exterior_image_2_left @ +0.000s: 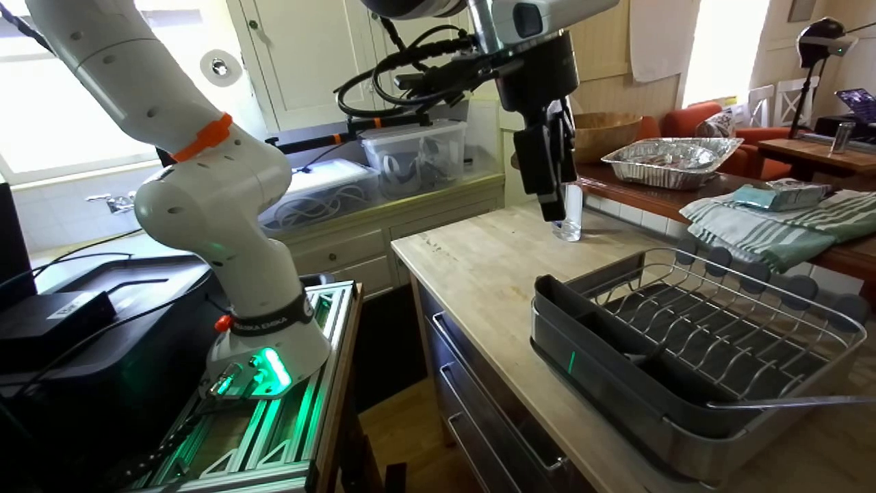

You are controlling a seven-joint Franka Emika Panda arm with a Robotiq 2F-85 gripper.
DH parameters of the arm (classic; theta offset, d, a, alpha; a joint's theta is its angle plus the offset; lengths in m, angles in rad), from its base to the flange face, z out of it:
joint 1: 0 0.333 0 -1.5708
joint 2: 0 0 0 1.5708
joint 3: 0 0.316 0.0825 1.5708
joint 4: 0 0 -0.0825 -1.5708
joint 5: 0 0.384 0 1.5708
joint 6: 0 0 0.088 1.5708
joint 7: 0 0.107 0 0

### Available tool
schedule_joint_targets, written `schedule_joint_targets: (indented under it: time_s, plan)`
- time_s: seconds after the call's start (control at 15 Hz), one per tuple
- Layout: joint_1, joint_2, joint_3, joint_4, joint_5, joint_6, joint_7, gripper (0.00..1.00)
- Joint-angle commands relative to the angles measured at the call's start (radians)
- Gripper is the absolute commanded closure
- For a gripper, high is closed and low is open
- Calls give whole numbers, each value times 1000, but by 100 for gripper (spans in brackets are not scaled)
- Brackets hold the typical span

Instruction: Place the spoon in its rightful place

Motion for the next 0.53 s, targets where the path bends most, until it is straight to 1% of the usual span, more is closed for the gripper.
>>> schedule_joint_targets:
  time_s: [0.0, 0.2, 0.33, 0.47]
  plan:
    - [-12, 23, 7, 10, -8, 95, -2, 0]
    - [-17, 73, 7, 32, -25, 209, -9, 0]
    - [-18, 107, 6, 38, -36, 266, -24, 0]
    - [-3, 151, -9, 53, -23, 267, -76, 0]
